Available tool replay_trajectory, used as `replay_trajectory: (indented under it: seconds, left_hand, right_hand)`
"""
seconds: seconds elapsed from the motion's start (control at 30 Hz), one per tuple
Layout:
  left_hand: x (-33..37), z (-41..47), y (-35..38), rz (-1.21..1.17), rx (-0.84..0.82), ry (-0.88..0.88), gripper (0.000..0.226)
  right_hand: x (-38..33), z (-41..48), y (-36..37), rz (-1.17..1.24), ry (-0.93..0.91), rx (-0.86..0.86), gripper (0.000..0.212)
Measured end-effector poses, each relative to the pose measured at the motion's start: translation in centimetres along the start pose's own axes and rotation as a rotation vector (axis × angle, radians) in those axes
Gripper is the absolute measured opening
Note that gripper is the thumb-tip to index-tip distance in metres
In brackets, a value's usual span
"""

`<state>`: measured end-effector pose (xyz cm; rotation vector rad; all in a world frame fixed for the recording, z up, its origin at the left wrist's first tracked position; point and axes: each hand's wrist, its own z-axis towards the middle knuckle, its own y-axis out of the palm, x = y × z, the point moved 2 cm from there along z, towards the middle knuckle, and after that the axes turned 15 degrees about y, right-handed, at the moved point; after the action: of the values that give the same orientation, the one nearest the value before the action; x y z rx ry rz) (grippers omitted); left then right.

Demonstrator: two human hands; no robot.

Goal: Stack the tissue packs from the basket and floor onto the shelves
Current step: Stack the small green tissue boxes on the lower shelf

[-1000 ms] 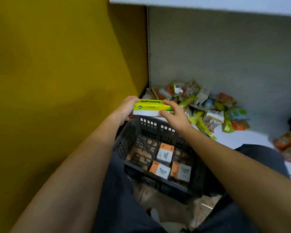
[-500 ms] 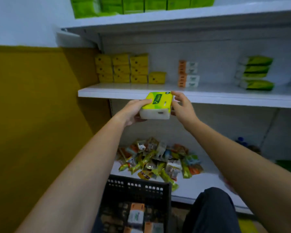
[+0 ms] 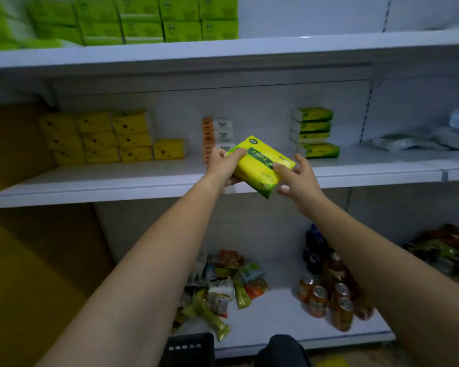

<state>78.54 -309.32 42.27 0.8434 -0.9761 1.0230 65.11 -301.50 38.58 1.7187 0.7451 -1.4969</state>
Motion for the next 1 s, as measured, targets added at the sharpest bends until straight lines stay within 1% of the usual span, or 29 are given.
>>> replay_trajectory:
  seconds: [0.03,0.1,0.13,0.17,0.2,0.23,0.33,0.37,0.43,0.47,0.53,0.57,0.73,0.87,0.93,1.0]
  left_hand:
    - [-0.6,0.9,1.2,0.013,0.001,-0.001,0.025]
    - [-1.5,2.6,3.5,0.064,-0.016,-0.005,0.024]
    - [-2.0,3.5,4.4,0.085,-0.026,-0.007,0.025]
    - [-2.6,4.5,5.3,0.101,-0.028,-0.005,0.025]
    - [-3.2,5.6,6.1,0.114,-0.024,0.001,0.026]
    - [-3.6,6.7,6.9,0.122,-0.017,0.006,0.027]
    - [-4.8,9.5,9.5,0.127,-0.029,0.02,0.028]
    - [-5.2,10.4,10.5,0.153,-0.043,0.034,0.028]
    - [-6.2,12.1,12.8,0.217,-0.077,0.084,0.024]
    - [-6.7,12.9,14.0,0.229,-0.1,0.121,0.018]
    - [-7.8,14.4,16.2,0.25,-0.15,0.203,0.008]
    - [-8.5,15.0,17.3,0.27,-0.174,0.242,0.009]
    - [-12.2,17.8,21.4,0.306,-0.217,0.353,0.024]
    - [-14.7,19.3,23.4,0.455,-0.269,0.385,0.039]
    - [-15.4,19.3,23.6,0.523,-0.249,0.396,0.045]
    - [-15.6,19.6,23.4,0.554,-0.191,0.405,0.049]
  right_hand:
    - [-0.3,1.0,-0.9,-0.074,-0.069,0.114,0.075]
    - [-1.4,2.4,-2.6,-0.197,-0.216,0.347,0.059]
    - [-2.1,3.1,-3.3,-0.226,-0.275,0.417,0.051]
    - [-2.6,4.0,-4.0,-0.249,-0.322,0.451,0.047]
    - [-3.2,5.1,-4.6,-0.268,-0.336,0.444,0.048]
    - [-3.6,6.4,-5.1,-0.272,-0.329,0.402,0.051]
    - [-4.2,9.8,-6.5,-0.285,-0.269,0.186,0.061]
    - [-4.4,10.9,-7.0,-0.344,-0.284,0.162,0.06]
    - [-4.8,13.2,-8.5,-0.478,-0.33,0.2,0.056]
    - [-5.1,14.4,-9.2,-0.504,-0.343,0.236,0.054]
    - [-5.4,17.0,-10.7,-0.497,-0.345,0.286,0.05]
    - [-5.5,18.3,-11.4,-0.488,-0.348,0.304,0.049]
    - [-4.9,24.8,-14.2,-0.45,-0.355,0.361,0.046]
    - [-2.7,27.9,-15.1,-0.481,-0.362,0.411,0.043]
    - [-2.1,28.3,-15.2,-0.556,-0.39,0.438,0.047]
    - [-2.0,28.3,-15.4,-0.618,-0.43,0.515,0.049]
